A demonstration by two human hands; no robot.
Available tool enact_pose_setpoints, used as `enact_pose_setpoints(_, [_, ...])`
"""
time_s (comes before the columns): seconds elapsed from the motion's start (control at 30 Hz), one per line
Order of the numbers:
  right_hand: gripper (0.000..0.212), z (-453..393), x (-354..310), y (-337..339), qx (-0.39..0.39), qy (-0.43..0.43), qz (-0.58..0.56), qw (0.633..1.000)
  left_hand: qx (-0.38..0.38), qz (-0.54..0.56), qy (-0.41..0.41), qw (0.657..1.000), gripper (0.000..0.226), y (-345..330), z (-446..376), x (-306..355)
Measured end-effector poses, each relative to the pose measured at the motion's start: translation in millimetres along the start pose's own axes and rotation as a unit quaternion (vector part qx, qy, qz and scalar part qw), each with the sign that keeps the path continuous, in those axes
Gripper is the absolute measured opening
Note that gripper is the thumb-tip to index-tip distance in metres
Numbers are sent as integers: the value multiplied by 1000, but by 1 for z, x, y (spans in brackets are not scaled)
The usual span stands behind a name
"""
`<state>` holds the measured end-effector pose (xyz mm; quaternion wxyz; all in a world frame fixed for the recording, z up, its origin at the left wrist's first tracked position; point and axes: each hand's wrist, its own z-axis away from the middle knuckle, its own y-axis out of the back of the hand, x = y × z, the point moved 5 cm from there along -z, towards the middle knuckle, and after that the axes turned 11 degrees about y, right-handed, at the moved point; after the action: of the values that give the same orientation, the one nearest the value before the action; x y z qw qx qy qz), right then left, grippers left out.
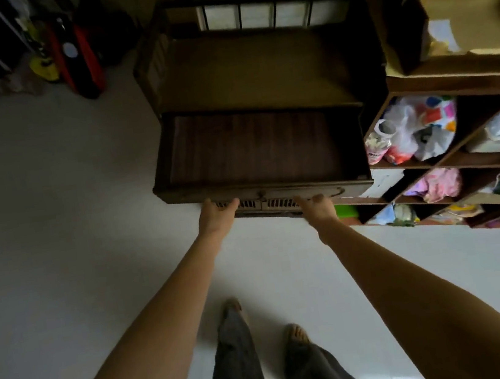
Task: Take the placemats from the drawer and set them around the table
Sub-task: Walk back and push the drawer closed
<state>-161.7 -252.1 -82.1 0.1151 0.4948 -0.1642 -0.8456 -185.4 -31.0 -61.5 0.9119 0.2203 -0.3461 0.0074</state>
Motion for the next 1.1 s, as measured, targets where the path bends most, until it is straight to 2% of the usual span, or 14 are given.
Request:
enact_pose_setpoints(0.03, [63,-4,7,-11,4,-59,-128,990,-43,101,70,992,70,-3,-11,-4])
enact_pose_setpoints(0.07, [70,-8,11,-22,8,-103,-244,964,-85,193,135,968,73,-5,-20,-8])
enact_pose_setpoints(0.17, [79,-17,14,-49,28,-136,-460,877,-159,386,226,880,75,-9,-46,-14])
enact_pose_setpoints(0.23, [77,-21,13,-65,41,-135,-531,835,-173,458,231,841,74,-13,-59,-15])
enact_pose_setpoints(0.3, [82,-22,17,-78,50,-145,-567,809,-178,491,231,821,70,-17,-67,-17])
enact_pose_setpoints(0.37, [86,-24,21,-87,58,-143,-584,797,-190,511,227,807,66,-22,-70,-19])
enact_pose_setpoints(0.43, [79,-28,23,-92,58,-127,-595,791,-207,533,212,793,60,-28,-75,-20])
enact_pose_setpoints(0.7, [71,-33,17,-97,95,-117,-578,802,-214,575,197,764,62,-36,-87,-20])
enact_pose_setpoints(0.87, [72,-53,-1,-101,105,-112,-593,790,-201,571,175,776,68,-35,-108,6])
enact_pose_setpoints(1.0, [60,-69,-14,-107,110,-99,-592,792,-187,565,166,786,70,-34,-125,22])
enact_pose_setpoints(1.1, [64,-74,-17,-112,121,-87,-596,789,-167,562,164,793,68,-35,-129,24])
